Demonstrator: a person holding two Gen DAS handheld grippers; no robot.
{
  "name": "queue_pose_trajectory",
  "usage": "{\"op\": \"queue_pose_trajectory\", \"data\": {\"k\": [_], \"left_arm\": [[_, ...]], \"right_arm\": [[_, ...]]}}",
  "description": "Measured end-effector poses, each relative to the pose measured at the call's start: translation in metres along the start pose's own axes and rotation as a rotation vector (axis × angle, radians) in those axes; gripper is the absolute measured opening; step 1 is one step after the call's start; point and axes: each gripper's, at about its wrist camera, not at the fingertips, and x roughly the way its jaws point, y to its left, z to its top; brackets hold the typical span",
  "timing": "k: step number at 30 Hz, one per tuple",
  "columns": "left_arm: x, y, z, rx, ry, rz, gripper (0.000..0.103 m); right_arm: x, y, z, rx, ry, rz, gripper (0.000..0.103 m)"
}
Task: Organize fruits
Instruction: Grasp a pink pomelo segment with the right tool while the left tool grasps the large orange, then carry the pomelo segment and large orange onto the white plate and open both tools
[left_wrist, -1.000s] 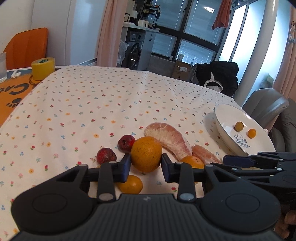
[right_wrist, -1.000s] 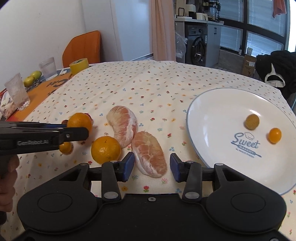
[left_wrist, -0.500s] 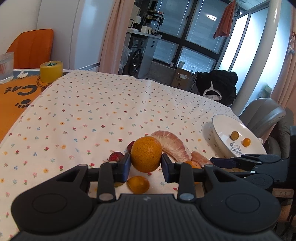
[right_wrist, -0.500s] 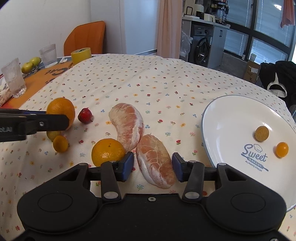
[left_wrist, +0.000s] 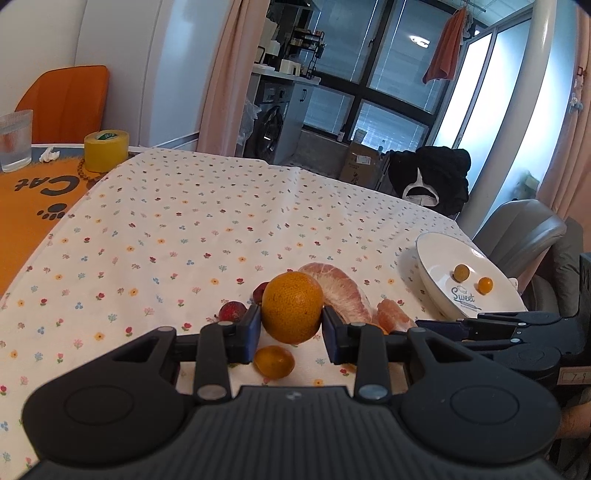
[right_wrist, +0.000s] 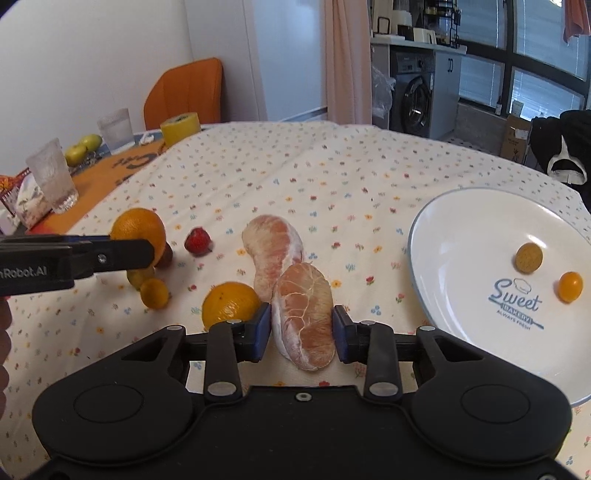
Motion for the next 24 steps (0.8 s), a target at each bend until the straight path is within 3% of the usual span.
{"op": "queue_pose_trajectory", "data": {"k": [15, 24], "left_arm": [[0.007, -0.025, 0.010, 0.028, -0.029, -0.030, 0.034], [0.019, -0.048, 0.017, 0.052, -0.032, -0.074, 0.033]], "right_arm": [[-0.030, -0.019, 0.014, 0.040, -0.102, 0.003, 0.033], [-0.047, -0.043, 0.013, 0.081, -0.154, -0.060, 0.033]]}}
